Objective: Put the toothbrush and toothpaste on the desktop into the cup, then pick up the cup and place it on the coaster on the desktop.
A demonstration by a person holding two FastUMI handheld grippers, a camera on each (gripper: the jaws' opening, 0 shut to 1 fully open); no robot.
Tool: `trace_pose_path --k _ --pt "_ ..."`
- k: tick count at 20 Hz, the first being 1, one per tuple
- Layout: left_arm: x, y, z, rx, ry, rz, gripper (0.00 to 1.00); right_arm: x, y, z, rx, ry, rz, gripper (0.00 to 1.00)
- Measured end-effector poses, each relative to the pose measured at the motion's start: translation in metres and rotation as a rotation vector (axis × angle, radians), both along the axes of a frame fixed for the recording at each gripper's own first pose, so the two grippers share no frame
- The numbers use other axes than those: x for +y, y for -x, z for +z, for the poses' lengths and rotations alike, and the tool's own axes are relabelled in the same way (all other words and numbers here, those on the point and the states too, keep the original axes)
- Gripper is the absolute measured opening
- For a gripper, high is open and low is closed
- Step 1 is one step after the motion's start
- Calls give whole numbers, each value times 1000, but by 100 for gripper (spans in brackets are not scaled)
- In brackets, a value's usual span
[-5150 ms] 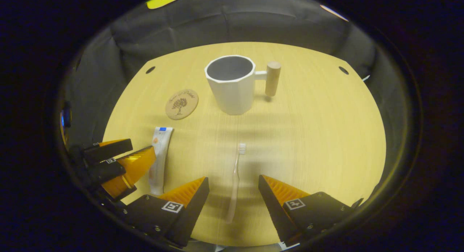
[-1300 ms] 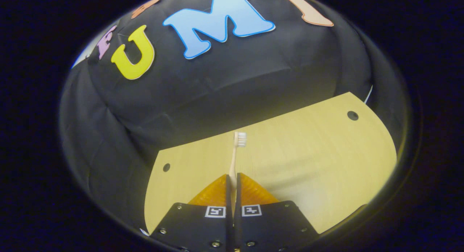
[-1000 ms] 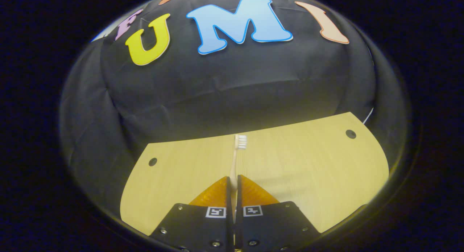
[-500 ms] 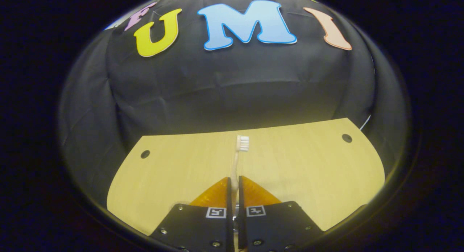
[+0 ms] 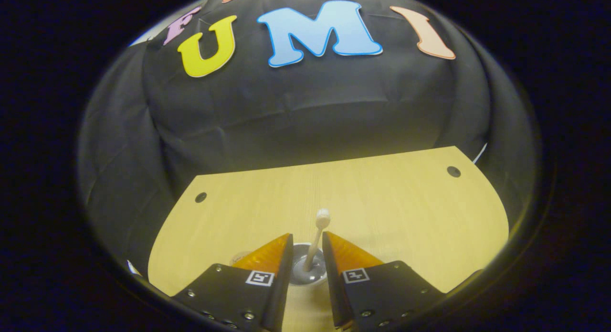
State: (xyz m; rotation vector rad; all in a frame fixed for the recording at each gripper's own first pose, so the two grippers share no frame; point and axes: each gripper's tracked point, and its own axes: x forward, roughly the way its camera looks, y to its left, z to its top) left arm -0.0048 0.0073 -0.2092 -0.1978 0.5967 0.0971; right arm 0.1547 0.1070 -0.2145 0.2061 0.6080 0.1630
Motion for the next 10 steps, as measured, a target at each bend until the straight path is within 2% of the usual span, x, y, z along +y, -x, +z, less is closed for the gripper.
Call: trace_pose_path --k 4,5,6,10 --pt "-27 -37 15 -54 -3 -89 20 -30 10 10 -1 -31 -47 34" --pt "-33 -47 18 -68 -3 -114 20 -38 13 12 -3 -37 -62 37" --pt "-42 -57 23 -83 3 -144 20 -48 18 12 -2 -38 -76 34" --pt "-75 -101 39 -140 65 -245 20 -90 41 13 5 -36 -142 37"
